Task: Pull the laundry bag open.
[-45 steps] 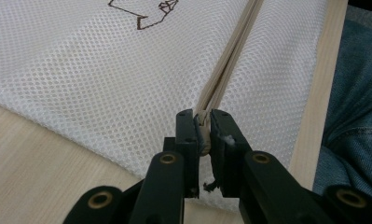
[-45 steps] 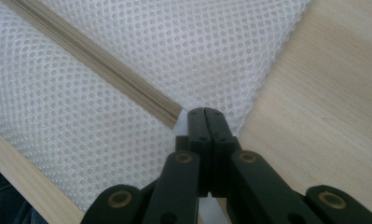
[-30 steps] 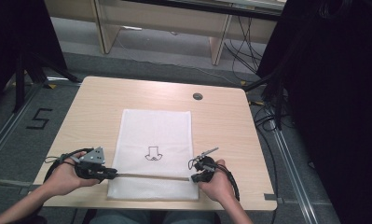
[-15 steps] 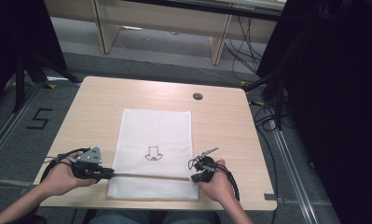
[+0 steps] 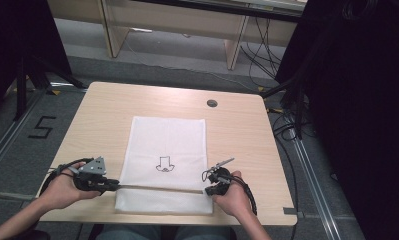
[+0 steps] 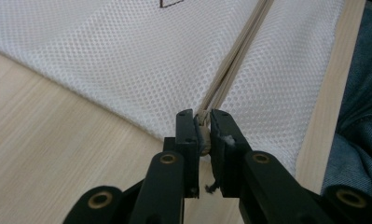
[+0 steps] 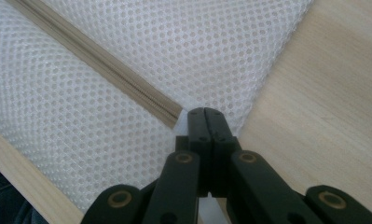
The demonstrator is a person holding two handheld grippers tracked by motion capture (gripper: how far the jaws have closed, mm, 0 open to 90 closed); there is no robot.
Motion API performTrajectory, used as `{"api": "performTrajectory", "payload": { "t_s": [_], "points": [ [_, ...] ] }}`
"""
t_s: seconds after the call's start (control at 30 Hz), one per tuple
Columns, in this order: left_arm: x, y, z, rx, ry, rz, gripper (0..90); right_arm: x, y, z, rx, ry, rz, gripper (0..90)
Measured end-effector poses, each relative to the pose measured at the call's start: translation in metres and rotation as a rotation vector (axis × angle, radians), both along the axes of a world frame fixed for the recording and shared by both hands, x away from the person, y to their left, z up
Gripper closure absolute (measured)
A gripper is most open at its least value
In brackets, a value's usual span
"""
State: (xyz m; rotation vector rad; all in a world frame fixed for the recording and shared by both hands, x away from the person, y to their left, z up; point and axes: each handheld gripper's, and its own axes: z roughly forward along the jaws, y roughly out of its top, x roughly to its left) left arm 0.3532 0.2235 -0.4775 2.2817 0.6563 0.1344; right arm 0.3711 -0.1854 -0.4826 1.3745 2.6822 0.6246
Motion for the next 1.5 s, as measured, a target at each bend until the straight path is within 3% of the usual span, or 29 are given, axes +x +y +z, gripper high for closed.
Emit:
{"api": "performTrajectory", "payload": {
  "t_s": [0.07,0.13,0.27,0.3,0.33,0.37,0.43,0.53,0.6,0.63,0.77,0.8,0.9,0.93,0.97,1.1,1.13,1.17,1.2,1.23,1.3,1.37,1.5],
  "points": [
    [0.001,0.002,0.001,0.028,-0.015,-0.009,81.9,0.000,0.000,0.000,0.001,0.000,-0.002,90.0],
    [0.000,0.003,-0.001,0.003,0.002,0.008,81.9,0.000,0.000,0.000,0.000,-0.001,-0.003,90.0],
    [0.000,0.008,-0.001,0.039,-0.011,0.005,81.9,0.000,0.000,0.000,0.001,-0.002,-0.002,90.0],
    [0.001,0.009,-0.001,0.040,-0.017,-0.003,81.9,0.000,0.000,0.000,0.001,0.000,-0.002,90.0],
    [-0.001,0.009,-0.002,0.026,0.002,0.019,81.9,0.000,0.001,0.000,0.001,0.003,-0.006,90.0],
    [0.001,0.011,-0.002,0.036,-0.009,0.000,81.9,-0.001,0.001,0.000,0.007,0.011,-0.014,90.0],
    [-0.001,0.011,-0.003,0.019,0.009,0.029,81.9,0.000,0.000,0.000,0.001,0.000,-0.002,90.0],
    [0.000,0.012,-0.004,0.036,0.006,0.020,81.9,-0.001,0.002,0.000,0.009,0.015,-0.020,90.0],
    [0.000,0.011,-0.006,0.028,0.015,0.021,81.9,0.000,0.000,0.000,0.000,0.000,-0.002,90.0],
    [0.001,0.012,-0.006,0.051,0.009,0.017,81.9,-0.001,0.001,0.000,0.006,0.010,-0.012,90.0],
    [0.001,0.014,-0.008,0.061,0.017,0.010,81.9,0.000,0.000,0.000,0.001,-0.001,-0.003,90.0],
    [0.002,0.014,-0.008,0.071,-0.003,0.004,81.9,0.000,0.000,0.000,0.000,-0.001,-0.002,90.0],
    [0.001,0.013,-0.011,0.062,0.012,0.034,81.9,0.000,0.000,0.000,0.000,-0.009,0.002,90.0],
    [0.002,0.014,-0.011,0.077,0.006,0.027,81.9,0.000,0.001,0.000,-0.004,-0.016,0.011,90.0],
    [0.001,0.013,-0.012,0.060,0.011,0.042,81.9,0.000,0.001,0.000,-0.005,-0.014,0.008,90.0],
    [0.001,0.013,-0.014,0.074,0.010,0.036,81.9,0.000,0.000,0.000,0.001,-0.003,-0.003,90.0],
    [0.001,0.013,-0.014,0.072,0.008,0.041,81.9,0.001,-0.001,-0.001,0.006,-0.014,0.021,90.0],
    [0.000,0.012,-0.016,0.059,0.008,0.051,81.9,0.000,0.000,0.000,0.002,-0.001,0.002,90.0],
    [0.000,0.013,-0.016,0.075,0.009,0.038,81.9,-0.001,0.002,0.000,0.009,0.013,-0.019,90.0],
    [0.000,0.013,-0.017,0.068,0.011,0.046,81.8,0.000,0.000,0.000,0.001,-0.013,0.010,90.0],
    [0.001,0.013,-0.017,0.079,0.002,0.051,81.7,0.001,0.000,0.000,0.004,-0.013,0.018,90.0],
    [0.000,0.010,-0.018,0.051,0.001,0.068,81.7,0.001,0.000,0.000,0.008,-0.006,0.010,90.0],
    [0.002,0.011,-0.019,0.072,-0.022,0.058,80.8,0.000,-0.001,0.000,0.008,0.005,0.000,90.0]
  ]
}}
